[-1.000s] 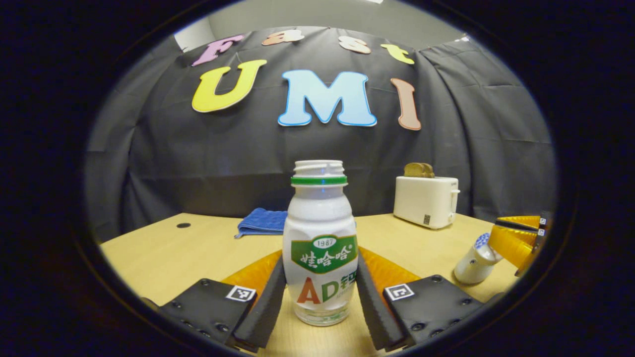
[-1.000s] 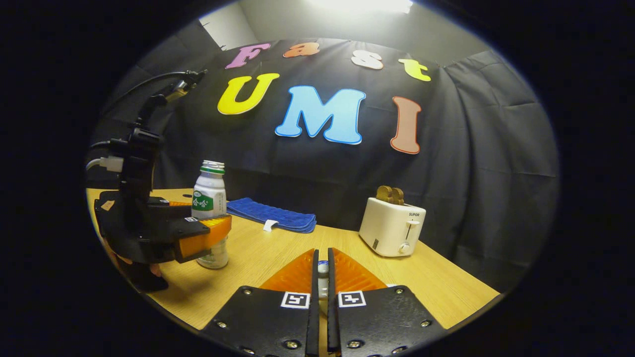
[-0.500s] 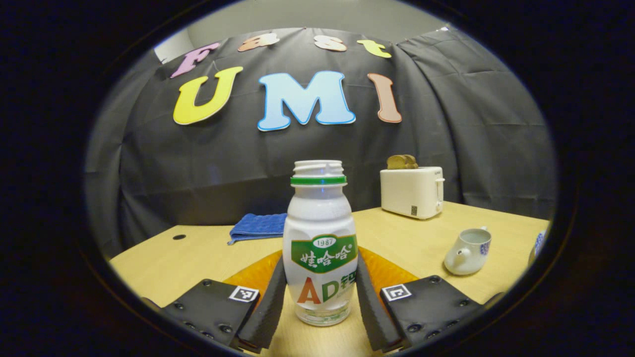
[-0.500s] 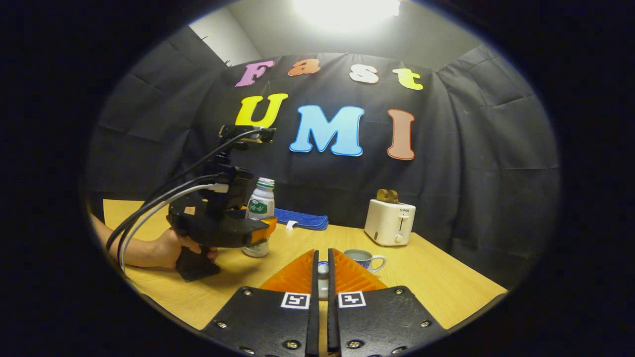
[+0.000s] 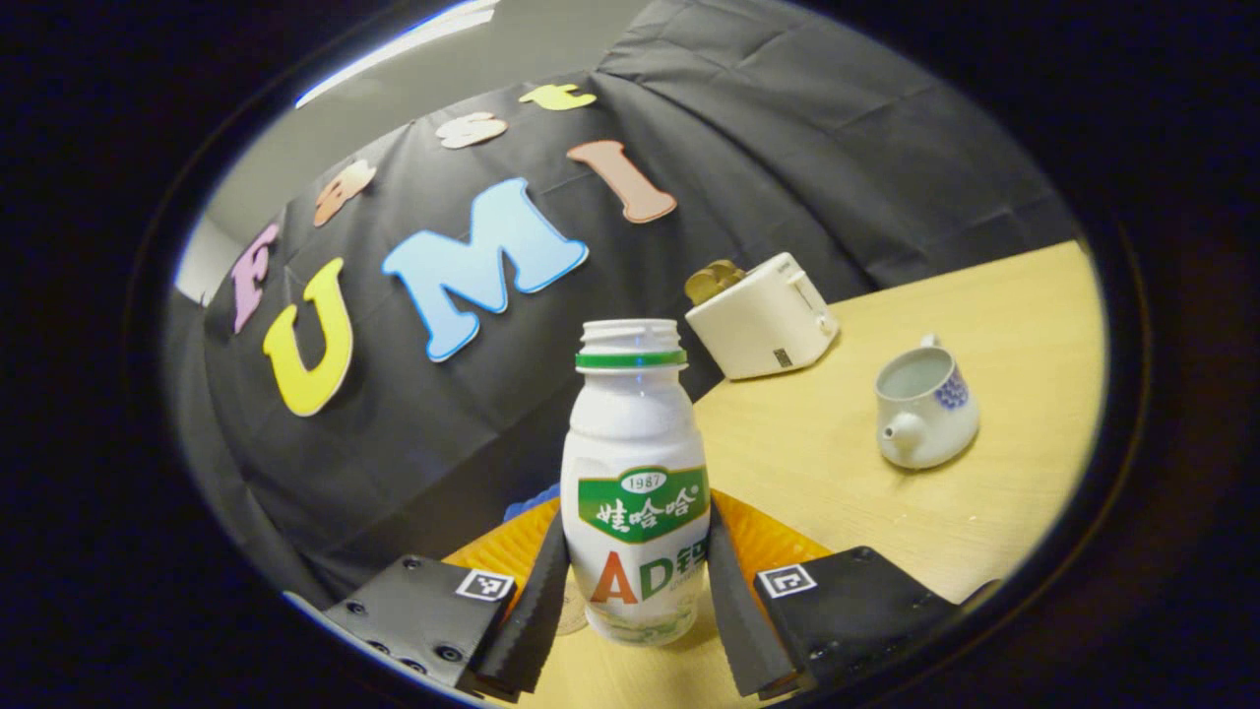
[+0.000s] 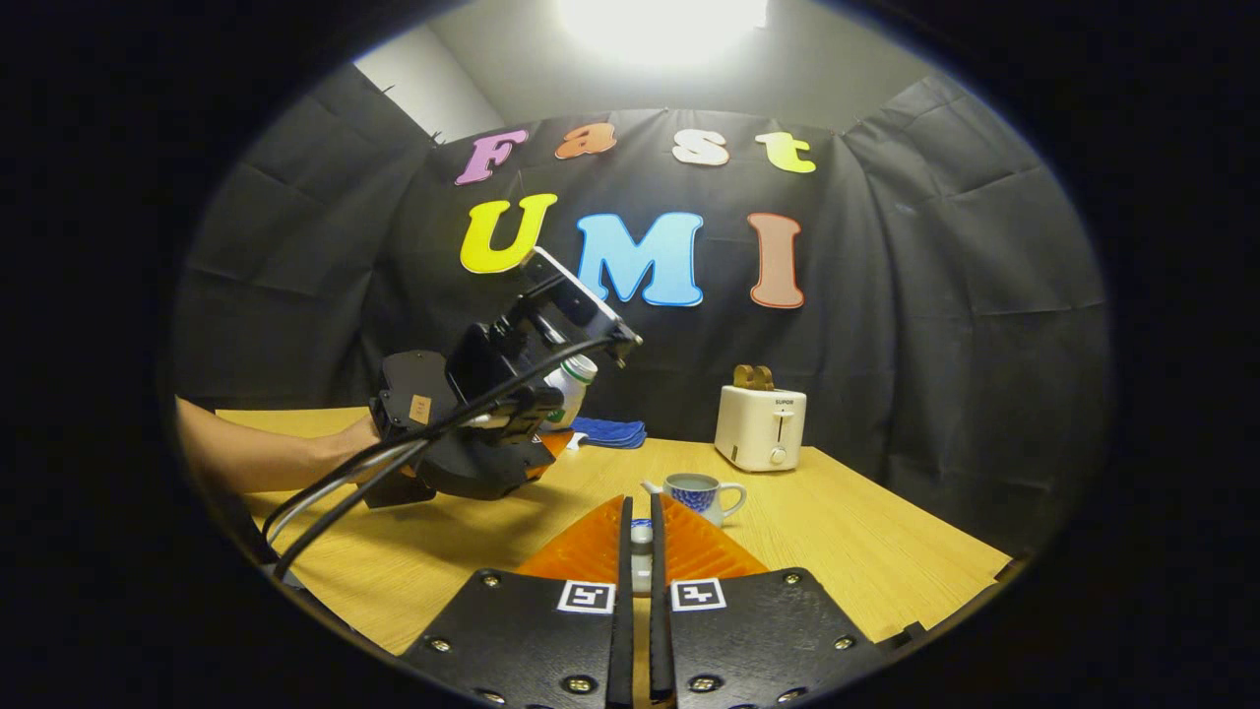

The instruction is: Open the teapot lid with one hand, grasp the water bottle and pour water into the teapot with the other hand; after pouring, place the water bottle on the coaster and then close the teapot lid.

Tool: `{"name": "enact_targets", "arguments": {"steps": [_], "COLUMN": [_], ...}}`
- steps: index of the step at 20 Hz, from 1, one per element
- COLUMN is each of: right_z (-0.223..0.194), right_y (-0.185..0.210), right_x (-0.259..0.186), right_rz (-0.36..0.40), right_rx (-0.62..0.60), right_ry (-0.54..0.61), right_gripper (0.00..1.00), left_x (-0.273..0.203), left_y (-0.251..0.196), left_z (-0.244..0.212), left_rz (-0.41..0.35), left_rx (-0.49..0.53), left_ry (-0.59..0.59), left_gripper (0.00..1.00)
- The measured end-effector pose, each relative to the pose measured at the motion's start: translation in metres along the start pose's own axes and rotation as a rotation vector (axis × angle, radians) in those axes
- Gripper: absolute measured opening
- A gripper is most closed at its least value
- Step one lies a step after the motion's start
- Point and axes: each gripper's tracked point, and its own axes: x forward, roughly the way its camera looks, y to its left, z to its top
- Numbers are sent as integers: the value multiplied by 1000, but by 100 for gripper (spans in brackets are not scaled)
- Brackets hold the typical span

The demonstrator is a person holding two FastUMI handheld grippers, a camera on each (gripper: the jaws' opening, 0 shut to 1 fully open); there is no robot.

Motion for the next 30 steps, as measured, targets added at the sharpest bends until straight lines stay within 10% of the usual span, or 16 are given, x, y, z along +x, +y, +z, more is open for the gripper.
{"name": "enact_targets", "arguments": {"steps": [7, 30], "right_z": [10, -20], "right_y": [-18, -54], "right_x": [-8, -34], "right_rz": [-18, -69], "right_rx": [48, 118], "right_ry": [-21, 46], "right_gripper": [6, 6], "left_x": [18, 32], "left_y": [-36, -62], "left_z": [26, 31], "left_rz": [0, -50], "left_rx": [422, 814], "left_ry": [-24, -2], "left_gripper": [79, 80]}}
